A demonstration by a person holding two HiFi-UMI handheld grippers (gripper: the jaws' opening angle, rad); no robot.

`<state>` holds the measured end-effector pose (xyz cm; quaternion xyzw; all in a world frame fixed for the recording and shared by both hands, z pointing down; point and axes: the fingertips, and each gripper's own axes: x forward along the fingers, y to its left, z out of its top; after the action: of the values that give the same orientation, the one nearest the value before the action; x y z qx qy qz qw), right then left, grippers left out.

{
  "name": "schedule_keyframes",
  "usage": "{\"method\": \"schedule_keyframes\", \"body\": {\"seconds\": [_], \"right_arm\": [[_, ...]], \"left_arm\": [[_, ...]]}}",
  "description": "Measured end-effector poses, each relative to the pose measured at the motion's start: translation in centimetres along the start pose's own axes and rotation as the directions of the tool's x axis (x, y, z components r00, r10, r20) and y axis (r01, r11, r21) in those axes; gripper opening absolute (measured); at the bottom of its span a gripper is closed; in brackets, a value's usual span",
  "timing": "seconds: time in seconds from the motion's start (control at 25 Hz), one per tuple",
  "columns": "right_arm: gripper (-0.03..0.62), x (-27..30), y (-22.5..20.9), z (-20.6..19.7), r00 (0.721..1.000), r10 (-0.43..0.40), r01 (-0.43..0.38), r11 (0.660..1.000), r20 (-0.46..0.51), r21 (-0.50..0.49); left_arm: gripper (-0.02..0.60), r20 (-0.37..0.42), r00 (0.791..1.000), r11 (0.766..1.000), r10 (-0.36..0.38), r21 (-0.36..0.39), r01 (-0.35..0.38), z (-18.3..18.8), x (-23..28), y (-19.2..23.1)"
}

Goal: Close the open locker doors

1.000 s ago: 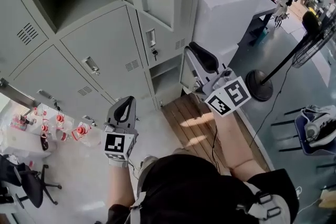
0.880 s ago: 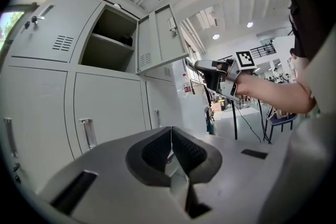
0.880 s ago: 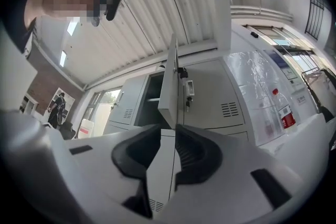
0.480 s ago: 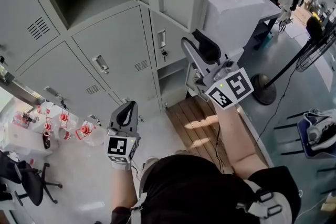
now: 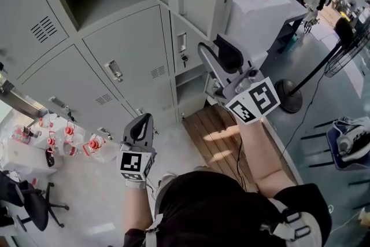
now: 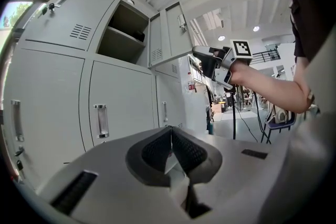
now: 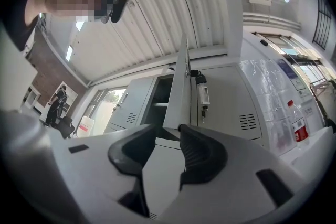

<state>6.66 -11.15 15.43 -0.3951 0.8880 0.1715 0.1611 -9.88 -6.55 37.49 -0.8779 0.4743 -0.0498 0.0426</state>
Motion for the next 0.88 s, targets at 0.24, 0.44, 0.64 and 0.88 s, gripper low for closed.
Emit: {"method": "schedule_keyframes", "body": {"seconds": [0.24,0.44,0.64,0.88], "right_arm": [[0.129,0.9,2.6,0.0,1.0,0.013,-0.013,1.0,-0.001,-0.006],[0.112,2.1,4.4,0.0,1.0,0.01,-0.01,1.0,0.005,-0.02],[0.124,3.7,6.4,-0.3,1.0,0.014,-0.014,0.999,0.012,-0.033],[0.138,6.1,9.4,-0.8,1.0,0.025,-0.024,0.998,0.017,-0.053]], "left_arm": [[0.009,0.013,1.0,1.0,-0.016,-0.02,0.016,-0.5,-0.4,1.7],[0.009,0.023,0.999,0.999,-0.033,-0.033,0.034,-0.9,-0.7,3.4],[0.009,0.028,0.999,0.998,-0.046,-0.04,0.047,-1.6,-1.2,5.4],[0.009,0.026,0.999,0.998,-0.047,-0.049,0.048,-2.3,-2.3,8.5]]}}
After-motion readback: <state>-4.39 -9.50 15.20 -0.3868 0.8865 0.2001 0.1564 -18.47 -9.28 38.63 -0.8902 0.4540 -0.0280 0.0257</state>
